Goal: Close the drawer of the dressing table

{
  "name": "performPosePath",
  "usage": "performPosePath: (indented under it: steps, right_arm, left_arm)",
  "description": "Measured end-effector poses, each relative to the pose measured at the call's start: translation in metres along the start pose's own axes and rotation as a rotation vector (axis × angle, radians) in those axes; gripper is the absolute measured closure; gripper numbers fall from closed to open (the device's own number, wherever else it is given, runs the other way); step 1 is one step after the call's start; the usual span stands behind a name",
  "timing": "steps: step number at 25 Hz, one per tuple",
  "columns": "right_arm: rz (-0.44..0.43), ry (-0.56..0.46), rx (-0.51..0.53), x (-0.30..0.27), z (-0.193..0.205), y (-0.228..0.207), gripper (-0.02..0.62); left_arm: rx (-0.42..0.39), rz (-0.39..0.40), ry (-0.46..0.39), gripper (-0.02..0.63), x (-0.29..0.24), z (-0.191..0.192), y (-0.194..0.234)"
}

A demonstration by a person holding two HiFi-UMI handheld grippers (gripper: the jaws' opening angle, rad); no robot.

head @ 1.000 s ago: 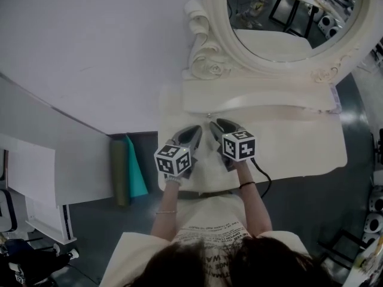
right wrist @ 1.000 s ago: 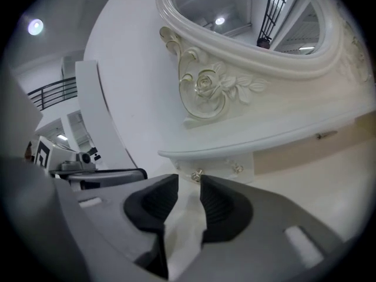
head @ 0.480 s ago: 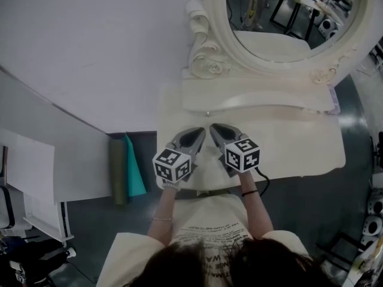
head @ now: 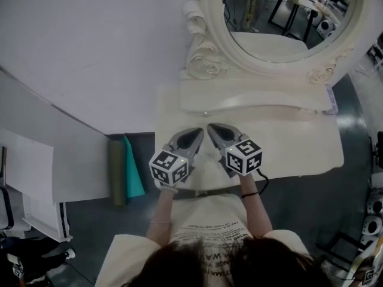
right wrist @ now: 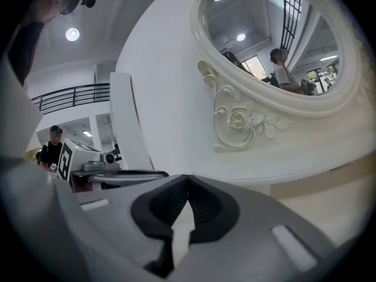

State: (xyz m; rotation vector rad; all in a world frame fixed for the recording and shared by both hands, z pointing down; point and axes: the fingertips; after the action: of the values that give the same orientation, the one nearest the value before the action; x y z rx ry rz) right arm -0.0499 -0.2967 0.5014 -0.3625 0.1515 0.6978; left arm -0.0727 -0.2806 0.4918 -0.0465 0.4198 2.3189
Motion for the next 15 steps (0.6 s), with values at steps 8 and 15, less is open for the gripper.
performPosePath:
  steps: [8, 15]
  right_arm:
    - [-0.023, -0.034, 0.042, 0.0034, -0.0093, 0.0062, 0.592]
    - [-0.021, -0.044, 0.034, 0.0026, -0.0085, 0.0055, 0.592]
  left_arm:
    - [-0.006, 0.014, -0.002, 0.604, -0.0024, 0.0, -0.0046]
    - [0.004, 0.01, 0.007, 0.604, -0.0007, 0.0048, -0.0003]
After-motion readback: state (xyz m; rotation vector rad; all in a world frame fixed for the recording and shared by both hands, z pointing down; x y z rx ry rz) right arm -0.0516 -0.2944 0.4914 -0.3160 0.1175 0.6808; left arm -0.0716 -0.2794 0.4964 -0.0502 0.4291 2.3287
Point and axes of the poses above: the fingertips, and each gripper's own axes: x backward along the fingers, y to its left, z out of its underside, and after that the axes turned 2 degrees about x, right-handed
